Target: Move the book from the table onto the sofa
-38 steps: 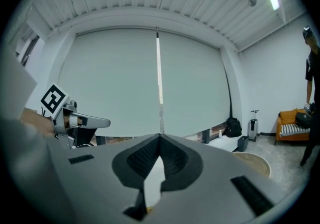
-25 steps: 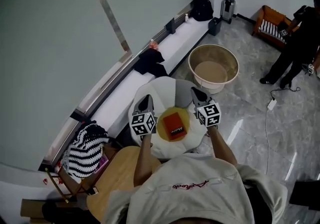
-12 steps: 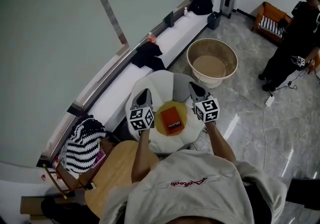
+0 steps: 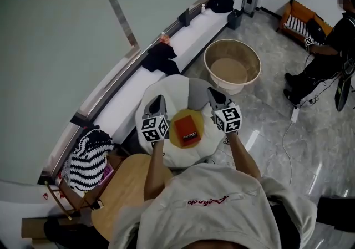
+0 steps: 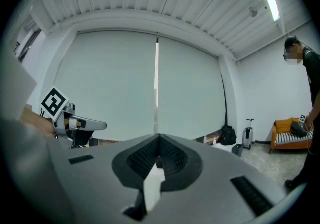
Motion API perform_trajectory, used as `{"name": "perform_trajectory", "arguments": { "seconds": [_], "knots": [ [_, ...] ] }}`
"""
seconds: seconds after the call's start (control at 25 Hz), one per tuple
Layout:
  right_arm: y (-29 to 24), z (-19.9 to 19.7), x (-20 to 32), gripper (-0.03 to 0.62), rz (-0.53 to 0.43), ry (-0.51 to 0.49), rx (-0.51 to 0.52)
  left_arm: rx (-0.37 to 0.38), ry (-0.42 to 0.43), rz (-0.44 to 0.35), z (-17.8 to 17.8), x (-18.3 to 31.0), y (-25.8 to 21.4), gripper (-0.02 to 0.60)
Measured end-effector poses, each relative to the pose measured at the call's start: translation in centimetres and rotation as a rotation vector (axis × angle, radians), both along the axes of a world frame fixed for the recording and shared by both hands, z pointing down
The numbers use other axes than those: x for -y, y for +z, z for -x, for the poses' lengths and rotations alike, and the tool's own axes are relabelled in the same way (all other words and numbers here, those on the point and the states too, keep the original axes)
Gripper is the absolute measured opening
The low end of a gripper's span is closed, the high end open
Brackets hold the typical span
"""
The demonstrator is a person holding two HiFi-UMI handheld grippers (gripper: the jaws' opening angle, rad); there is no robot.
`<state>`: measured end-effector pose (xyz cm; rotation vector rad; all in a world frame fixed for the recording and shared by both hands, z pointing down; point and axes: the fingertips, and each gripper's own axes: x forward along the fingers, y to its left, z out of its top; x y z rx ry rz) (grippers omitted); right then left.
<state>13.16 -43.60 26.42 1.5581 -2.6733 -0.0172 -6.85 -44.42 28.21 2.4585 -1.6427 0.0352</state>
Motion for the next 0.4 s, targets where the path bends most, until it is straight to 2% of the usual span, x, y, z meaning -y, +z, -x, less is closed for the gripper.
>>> {"name": "perform_trajectory", "arguments": {
  "seconds": [0.4],
  "knots": [
    [-0.17,0.12,0.84,0.008,-0.005,-0.005,-0.005,0.0,0.011,0.004,-1.02,0.83,0.42,0.009]
  ]
}}
